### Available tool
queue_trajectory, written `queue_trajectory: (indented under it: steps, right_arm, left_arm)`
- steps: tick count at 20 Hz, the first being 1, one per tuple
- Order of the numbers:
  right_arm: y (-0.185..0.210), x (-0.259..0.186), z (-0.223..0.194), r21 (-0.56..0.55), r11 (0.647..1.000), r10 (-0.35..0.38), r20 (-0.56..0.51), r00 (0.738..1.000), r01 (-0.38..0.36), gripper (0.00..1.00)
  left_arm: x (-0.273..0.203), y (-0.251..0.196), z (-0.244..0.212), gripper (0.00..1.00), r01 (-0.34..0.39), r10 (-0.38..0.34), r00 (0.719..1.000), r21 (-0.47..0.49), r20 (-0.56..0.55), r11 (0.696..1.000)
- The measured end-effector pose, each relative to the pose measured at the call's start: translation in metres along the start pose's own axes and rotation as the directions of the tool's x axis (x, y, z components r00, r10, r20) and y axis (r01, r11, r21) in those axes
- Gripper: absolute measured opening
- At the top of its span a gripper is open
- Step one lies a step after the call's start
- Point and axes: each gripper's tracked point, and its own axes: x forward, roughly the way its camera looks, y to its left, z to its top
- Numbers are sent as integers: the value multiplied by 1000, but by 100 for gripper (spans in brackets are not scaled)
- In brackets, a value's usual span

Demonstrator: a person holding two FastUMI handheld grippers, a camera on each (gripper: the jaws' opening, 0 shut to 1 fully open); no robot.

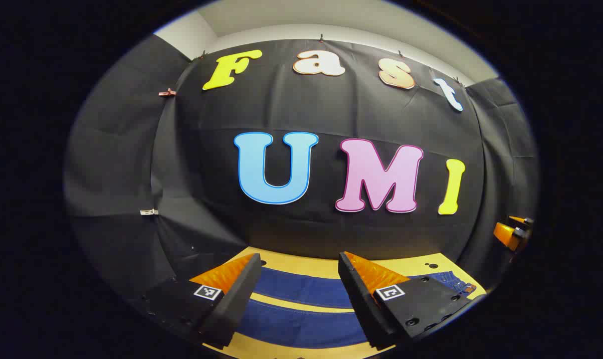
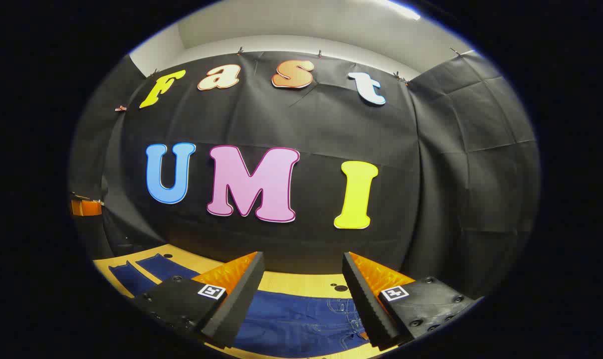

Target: Grasp the waist and the cuffs of the jeans and fold them to make the two legs overlap; first hold the waist and fold one-third of the jeans toward the cuffs, then hold the cuffs and fold the remaining one-third in the same direction to finish folding.

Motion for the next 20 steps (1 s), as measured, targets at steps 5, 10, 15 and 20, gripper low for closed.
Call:
queue_trajectory:
  steps: [5,10,15,20]
  right_arm:
    - [9,-27,1,-22,998,-60,-26,998,59,96]
    - [29,-60,7,-50,994,-102,-44,994,100,96]
    - [46,-95,19,-93,986,-144,-30,989,141,96]
    - [65,-102,13,-114,986,-124,-38,991,119,96]
  left_arm:
    - [-1,22,-4,96,44,-44,999,25,-12,999]
    - [-19,50,-17,96,104,-101,994,84,-32,991]
    - [-37,70,-29,96,167,-164,986,83,-42,982]
    - [-31,80,-39,96,184,-181,982,82,-51,979]
